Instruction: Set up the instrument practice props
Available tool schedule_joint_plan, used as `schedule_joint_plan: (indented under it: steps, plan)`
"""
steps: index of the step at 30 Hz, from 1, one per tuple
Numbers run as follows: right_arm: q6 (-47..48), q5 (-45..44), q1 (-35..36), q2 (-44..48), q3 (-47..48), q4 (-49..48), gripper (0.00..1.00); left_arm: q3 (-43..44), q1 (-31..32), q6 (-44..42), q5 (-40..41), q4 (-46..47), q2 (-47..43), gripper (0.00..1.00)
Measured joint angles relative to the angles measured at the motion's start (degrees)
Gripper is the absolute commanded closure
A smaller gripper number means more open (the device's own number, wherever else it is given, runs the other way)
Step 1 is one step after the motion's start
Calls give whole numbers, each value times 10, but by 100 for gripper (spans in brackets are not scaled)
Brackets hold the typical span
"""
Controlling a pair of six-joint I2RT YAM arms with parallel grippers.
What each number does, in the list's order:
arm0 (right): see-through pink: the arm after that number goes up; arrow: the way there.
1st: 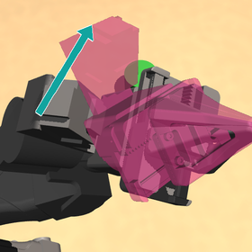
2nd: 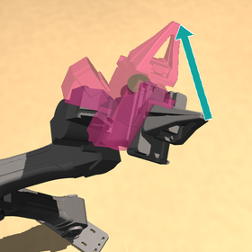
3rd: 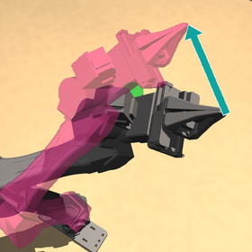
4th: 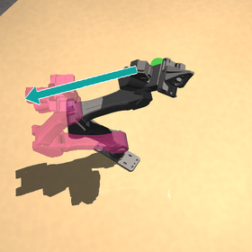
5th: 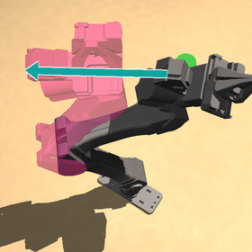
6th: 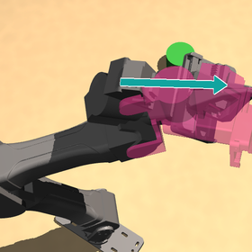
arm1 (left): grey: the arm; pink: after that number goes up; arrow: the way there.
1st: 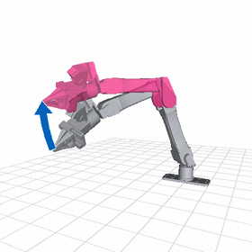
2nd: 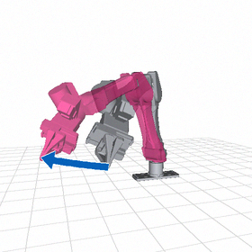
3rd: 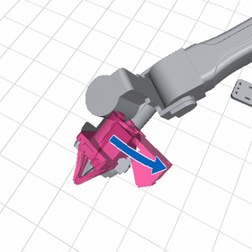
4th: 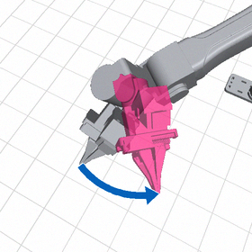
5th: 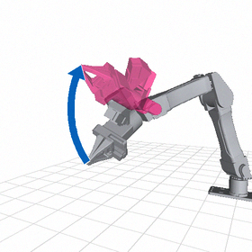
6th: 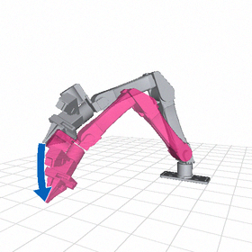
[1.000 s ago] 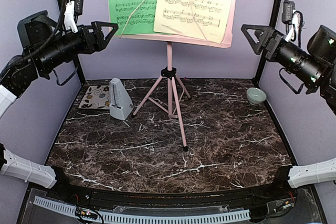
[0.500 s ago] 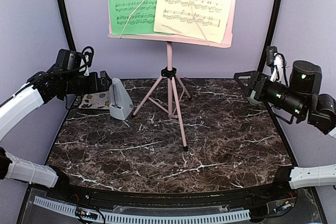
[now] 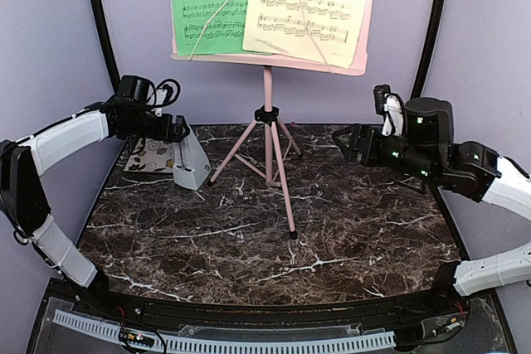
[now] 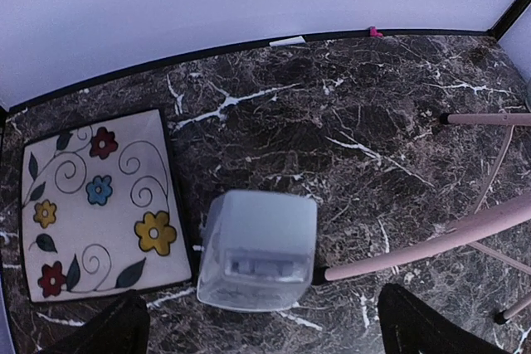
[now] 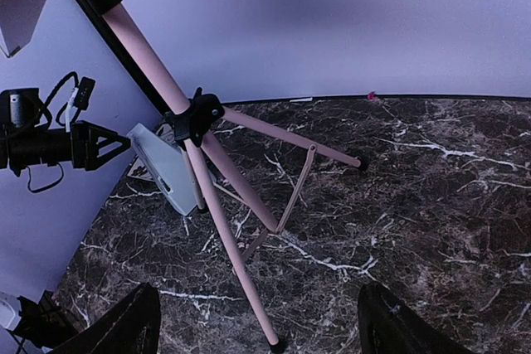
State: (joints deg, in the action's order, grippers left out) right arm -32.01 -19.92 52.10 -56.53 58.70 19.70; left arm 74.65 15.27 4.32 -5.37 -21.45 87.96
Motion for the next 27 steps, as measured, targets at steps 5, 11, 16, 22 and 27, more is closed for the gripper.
schedule_joint_plan:
  steps: [5,11,16,22,27]
  plan:
    - [0,21,0,-34,7,-17,17,47,-8,-54,-19,16,62,9]
    - [5,43,0,-75,35,-31,17,66,-8,-87,-47,16,108,26]
    - [17,61,0,-101,49,-41,17,66,-8,-96,-50,11,108,43]
    - [31,85,0,-131,78,-52,17,31,-10,-81,-33,-3,56,64]
    - [36,111,0,-141,81,-64,16,-6,-10,-59,-23,-35,4,69]
